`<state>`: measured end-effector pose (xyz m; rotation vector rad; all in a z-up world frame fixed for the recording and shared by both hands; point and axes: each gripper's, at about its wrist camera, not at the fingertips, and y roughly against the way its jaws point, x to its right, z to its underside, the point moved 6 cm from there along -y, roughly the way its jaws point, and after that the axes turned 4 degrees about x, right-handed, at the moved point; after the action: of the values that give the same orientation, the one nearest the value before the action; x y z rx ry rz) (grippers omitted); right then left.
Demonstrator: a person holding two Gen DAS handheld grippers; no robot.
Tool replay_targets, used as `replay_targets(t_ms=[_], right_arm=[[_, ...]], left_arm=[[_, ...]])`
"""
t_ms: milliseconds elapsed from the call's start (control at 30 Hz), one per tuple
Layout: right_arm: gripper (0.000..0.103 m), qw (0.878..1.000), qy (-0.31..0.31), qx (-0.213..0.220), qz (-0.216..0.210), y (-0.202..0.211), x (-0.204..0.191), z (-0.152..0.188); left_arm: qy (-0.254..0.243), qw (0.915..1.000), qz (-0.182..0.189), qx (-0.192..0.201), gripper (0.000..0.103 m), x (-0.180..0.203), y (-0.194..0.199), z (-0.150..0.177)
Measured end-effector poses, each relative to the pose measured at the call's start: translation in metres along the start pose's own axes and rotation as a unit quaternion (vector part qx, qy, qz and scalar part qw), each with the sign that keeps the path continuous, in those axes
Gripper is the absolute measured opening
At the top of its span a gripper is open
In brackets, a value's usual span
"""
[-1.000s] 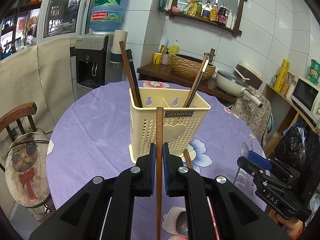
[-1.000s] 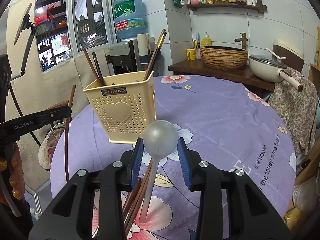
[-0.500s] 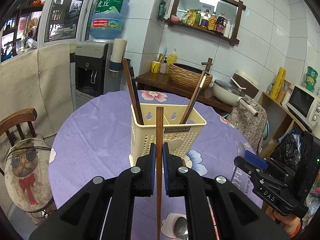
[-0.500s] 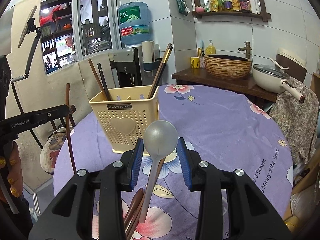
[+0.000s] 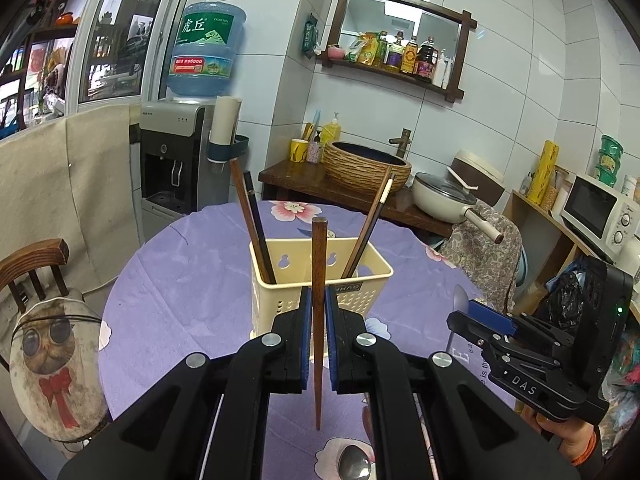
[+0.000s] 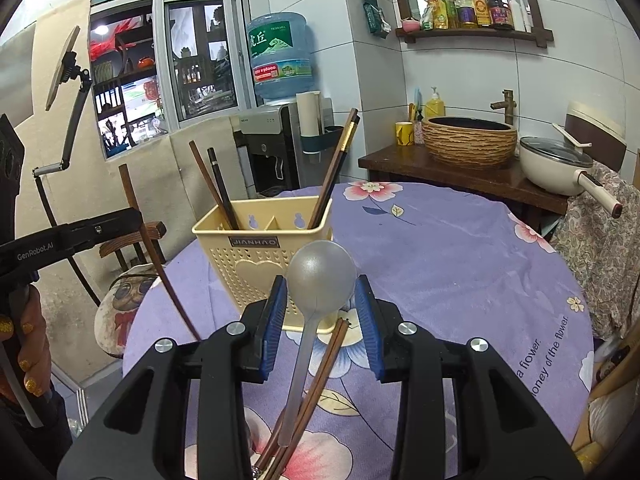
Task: Organize utensils
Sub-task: 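Carry the chopstick over the holder and lower it while the right tool lowers the spoon in, then open the left gripper into the holder while the right gripper releases the clear spoon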
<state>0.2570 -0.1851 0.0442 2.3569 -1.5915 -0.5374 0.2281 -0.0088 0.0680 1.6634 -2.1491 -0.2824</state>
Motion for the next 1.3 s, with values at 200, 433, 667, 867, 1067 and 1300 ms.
replay_targets(t_ms=[200, 433, 667, 867, 1067, 1300], right_arm=[[0.036, 0.999, 0.015, 0.036, -0.007, 0.001, -0.008, -0.039], [0.036, 0.994, 0.033, 0.101, -0.009, -0.004, -0.028, -0.118], [0.036, 0.985, 0.059, 0.159, 0.044, -0.026, -0.037, -0.169], [0.036, 0.983, 0.080, 0.146, 0.073, -0.071, -0.036, -0.133], [0.036, 0.986, 0.084, 0.120, 0.077, -0.092, -0.033, -0.094], [0.036, 0.989, 0.090, 0.088, 0.076, -0.105, -0.029, -0.053]], left_arm=[[-0.007, 0.9995, 0.021, 0.024, 0.007, 0.009, 0.011, -0.034], [-0.039, 0.9954, 0.013, 0.087, 0.007, 0.028, 0.028, -0.114], [-0.037, 0.9925, -0.021, 0.114, 0.007, 0.026, 0.012, -0.160], [-0.011, 0.9953, -0.048, 0.083, 0.007, 0.003, -0.029, -0.129], [0.002, 0.9968, -0.059, 0.053, 0.007, -0.012, -0.053, -0.087], [0.005, 0.9984, -0.053, 0.018, 0.007, -0.013, -0.071, -0.050]])
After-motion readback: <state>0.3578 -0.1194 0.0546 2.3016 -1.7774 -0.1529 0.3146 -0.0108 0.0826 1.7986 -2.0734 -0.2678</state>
